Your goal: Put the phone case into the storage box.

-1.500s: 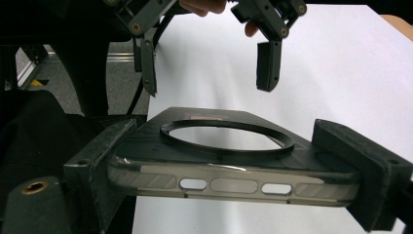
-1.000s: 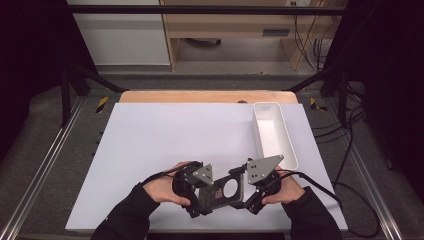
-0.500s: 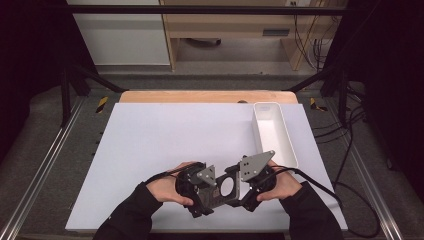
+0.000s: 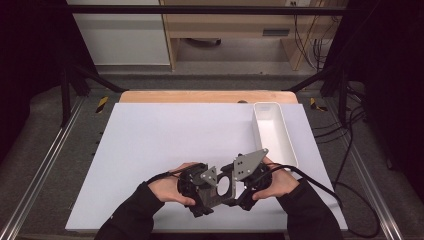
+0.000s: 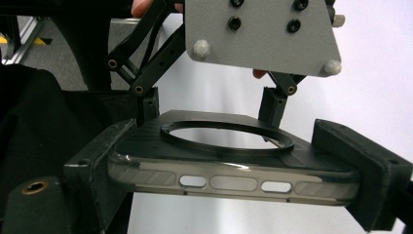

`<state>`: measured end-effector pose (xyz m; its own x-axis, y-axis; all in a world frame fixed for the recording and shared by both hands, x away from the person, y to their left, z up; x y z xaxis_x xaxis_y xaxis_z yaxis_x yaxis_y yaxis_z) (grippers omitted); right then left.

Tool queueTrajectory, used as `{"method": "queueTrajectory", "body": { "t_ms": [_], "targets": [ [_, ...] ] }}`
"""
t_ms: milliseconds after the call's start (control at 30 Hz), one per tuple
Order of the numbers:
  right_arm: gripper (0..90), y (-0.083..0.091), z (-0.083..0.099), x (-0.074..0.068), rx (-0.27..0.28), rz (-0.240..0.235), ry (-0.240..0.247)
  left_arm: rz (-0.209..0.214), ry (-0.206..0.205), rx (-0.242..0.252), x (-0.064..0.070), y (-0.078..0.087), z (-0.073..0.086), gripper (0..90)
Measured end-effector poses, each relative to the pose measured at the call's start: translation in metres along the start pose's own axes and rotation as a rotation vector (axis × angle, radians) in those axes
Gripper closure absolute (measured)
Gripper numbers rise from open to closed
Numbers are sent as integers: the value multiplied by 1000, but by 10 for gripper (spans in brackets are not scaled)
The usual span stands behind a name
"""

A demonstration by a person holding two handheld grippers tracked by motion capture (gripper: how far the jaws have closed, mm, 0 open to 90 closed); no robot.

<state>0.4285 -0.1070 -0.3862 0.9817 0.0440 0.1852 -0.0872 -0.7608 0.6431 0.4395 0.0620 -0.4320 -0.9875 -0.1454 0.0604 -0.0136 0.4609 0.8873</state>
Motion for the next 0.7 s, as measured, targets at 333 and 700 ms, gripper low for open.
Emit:
{"method": "queueTrajectory", "body": {
  "t_ms": [333,700],
  "targets": [
    [123,-1,1,-1,-13,-4,6,-5,-31,-21,2,-3,-3,97],
    [115,0,1,1,-7,13,2,-46,-44,6,0,0,-2,110]
  ]
}}
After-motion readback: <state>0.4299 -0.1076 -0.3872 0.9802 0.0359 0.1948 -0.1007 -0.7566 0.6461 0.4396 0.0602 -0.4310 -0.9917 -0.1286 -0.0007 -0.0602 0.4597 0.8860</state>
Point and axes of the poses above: each handheld gripper's, and its own axes: y roughly backward along the jaws, z roughly out of its underside, x roughly to its right, the point moved 2 cm from there along -y, roughly forward along the jaws, and after that the axes turned 6 degrees about y, right-handed, at the moved point
